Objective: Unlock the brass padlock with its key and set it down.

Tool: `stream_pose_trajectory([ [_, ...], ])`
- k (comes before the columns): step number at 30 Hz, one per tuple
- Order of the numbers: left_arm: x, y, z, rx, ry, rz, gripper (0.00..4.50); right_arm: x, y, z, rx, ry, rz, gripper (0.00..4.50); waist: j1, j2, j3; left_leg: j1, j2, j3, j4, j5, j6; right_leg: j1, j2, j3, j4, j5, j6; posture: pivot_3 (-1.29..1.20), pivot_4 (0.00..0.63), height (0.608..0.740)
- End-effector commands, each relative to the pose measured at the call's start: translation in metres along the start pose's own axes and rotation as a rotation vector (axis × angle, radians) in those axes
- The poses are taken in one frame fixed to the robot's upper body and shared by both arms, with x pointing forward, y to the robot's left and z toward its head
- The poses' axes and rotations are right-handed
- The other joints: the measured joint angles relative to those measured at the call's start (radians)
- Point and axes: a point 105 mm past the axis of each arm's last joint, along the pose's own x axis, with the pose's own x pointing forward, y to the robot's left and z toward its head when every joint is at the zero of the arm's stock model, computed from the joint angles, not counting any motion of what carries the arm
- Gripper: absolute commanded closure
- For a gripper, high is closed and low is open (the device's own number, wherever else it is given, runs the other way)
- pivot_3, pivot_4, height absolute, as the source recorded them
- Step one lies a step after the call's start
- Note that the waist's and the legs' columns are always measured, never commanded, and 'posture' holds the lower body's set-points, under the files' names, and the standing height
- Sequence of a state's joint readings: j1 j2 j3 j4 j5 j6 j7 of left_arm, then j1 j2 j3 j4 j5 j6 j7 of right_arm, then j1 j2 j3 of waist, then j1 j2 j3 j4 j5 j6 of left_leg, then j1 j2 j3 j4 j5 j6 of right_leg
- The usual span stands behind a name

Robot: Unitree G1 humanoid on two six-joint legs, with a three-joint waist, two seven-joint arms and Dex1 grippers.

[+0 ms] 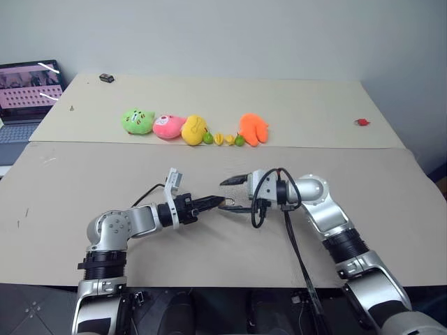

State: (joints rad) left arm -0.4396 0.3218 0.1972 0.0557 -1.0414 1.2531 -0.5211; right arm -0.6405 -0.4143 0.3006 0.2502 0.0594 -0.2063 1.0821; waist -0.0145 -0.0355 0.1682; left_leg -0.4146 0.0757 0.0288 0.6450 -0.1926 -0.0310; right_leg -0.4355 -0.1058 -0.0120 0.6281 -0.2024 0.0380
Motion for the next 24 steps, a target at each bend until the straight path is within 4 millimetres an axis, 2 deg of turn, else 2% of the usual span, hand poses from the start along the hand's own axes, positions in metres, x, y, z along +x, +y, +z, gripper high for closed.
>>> stream_pose_trajectory([
  [1, 0.001, -0.013, 0.005, 0.026, -0.012, -0.053, 4.49, -0.008, 0.001, -0.001, -0.011, 0.015, 0.018, 0.05, 0.0, 0.0, 0.0, 0.0, 0.0, 0.0, 0.0, 0.0, 0.0, 0.0, 0.0, 0.0, 0.0, 0.0, 0.0, 0.0, 0.15, 0.722],
  [3, -0.006, -0.015, 0.006, 0.028, -0.015, -0.064, 4.49, -0.021, 0.0, -0.005, 0.051, 0.02, 0.023, 0.05, 0.001, 0.0, 0.0, 0.0, 0.0, 0.0, 0.0, 0.0, 0.0, 0.0, 0.0, 0.0, 0.0, 0.0, 0.0, 0.0, 0.15, 0.722],
  [6, -0.02, -0.013, 0.009, 0.029, -0.027, -0.055, 4.49, -0.041, -0.015, -0.014, 0.147, 0.04, -0.041, 0.05, -0.001, 0.0, 0.0, 0.0, 0.0, 0.0, 0.0, 0.0, 0.0, 0.0, 0.0, 0.0, 0.0, 0.0, 0.0, 0.0, 0.15, 0.722],
  [10, -0.031, -0.012, 0.016, 0.031, -0.057, -0.048, 4.49, -0.052, -0.024, -0.004, 0.152, 0.001, -0.064, 1.25, -0.004, 0.0, 0.0, 0.0, 0.0, 0.0, 0.0, 0.0, 0.0, 0.0, 0.0, 0.0, 0.0, 0.0, 0.0, 0.0, 0.15, 0.722],
  [13, -0.033, -0.015, 0.022, 0.03, -0.084, -0.056, 4.49, -0.051, -0.017, -0.001, 0.156, -0.008, -0.026, 2.22, -0.004, 0.0, 0.0, 0.0, 0.0, 0.0, 0.0, 0.0, 0.0, 0.0, 0.0, 0.0, 0.0, 0.0, 0.0, 0.0, 0.15, 0.722],
  [14, -0.033, -0.017, 0.023, 0.026, -0.093, -0.067, 4.49, -0.049, -0.014, -0.002, 0.156, -0.002, -0.017, 2.64, -0.003, 0.0, 0.0, 0.0, 0.0, 0.0, 0.0, 0.0, 0.0, 0.0, 0.0, 0.0, 0.0, 0.0, 0.0, 0.0, 0.15, 0.722],
  [16, -0.032, -0.019, 0.024, 0.021, -0.101, -0.082, 4.49, -0.045, -0.01, -0.004, 0.156, 0.005, -0.005, 3.18, 0.0, 0.0, 0.0, 0.0, 0.0, 0.0, 0.0, 0.0, 0.0, 0.0, 0.0, 0.0, 0.0, 0.0, 0.0, 0.0, 0.15, 0.722],
  [17, -0.031, -0.02, 0.023, 0.021, -0.099, -0.087, 4.49, -0.042, -0.007, -0.004, 0.151, 0.008, 0.007, 3.64, 0.0, 0.0, 0.0, 0.0, 0.0, 0.0, 0.0, 0.0, 0.0, 0.0, 0.0, 0.0, 0.0, 0.0, 0.0, 0.0, 0.15, 0.722],
  [18, -0.029, -0.021, 0.022, 0.021, -0.097, -0.09, 4.49, -0.039, -0.005, -0.004, 0.148, 0.009, 0.016, 3.86, 0.0, 0.0, 0.0, 0.0, 0.0, 0.0, 0.0, 0.0, 0.0, 0.0, 0.0, 0.0, 0.0, 0.0, 0.0, 0.0, 0.15, 0.722],
  [19, -0.028, -0.021, 0.02, 0.019, -0.096, -0.09, 4.49, -0.035, -0.005, -0.005, 0.147, 0.015, 0.019, 4.35, 0.0, 0.0, 0.0, 0.0, 0.0, 0.0, 0.0, 0.0, 0.0, 0.0, 0.0, 0.0, 0.0, 0.0, 0.0, 0.0, 0.15, 0.722],
  [22, -0.025, -0.019, 0.018, 0.01, -0.097, -0.091, 4.49, -0.028, -0.006, -0.002, 0.148, 0.026, 0.038, 4.43, 0.0, 0.0, 0.0, 0.0, 0.0, 0.0, 0.0, 0.0, 0.0, 0.0, 0.0, 0.0, 0.0, 0.0, 0.0, 0.0, 0.15, 0.722],
  [24, -0.023, -0.019, 0.016, 0.003, -0.093, -0.095, 4.49, -0.025, -0.01, 0.014, 0.168, -0.038, 0.045, 4.43, 0.0, 0.0, 0.0, 0.0, 0.0, 0.0, 0.0, 0.0, 0.0, 0.0, 0.0, 0.0, 0.0, 0.0, 0.0, 0.0, 0.15, 0.722],
])
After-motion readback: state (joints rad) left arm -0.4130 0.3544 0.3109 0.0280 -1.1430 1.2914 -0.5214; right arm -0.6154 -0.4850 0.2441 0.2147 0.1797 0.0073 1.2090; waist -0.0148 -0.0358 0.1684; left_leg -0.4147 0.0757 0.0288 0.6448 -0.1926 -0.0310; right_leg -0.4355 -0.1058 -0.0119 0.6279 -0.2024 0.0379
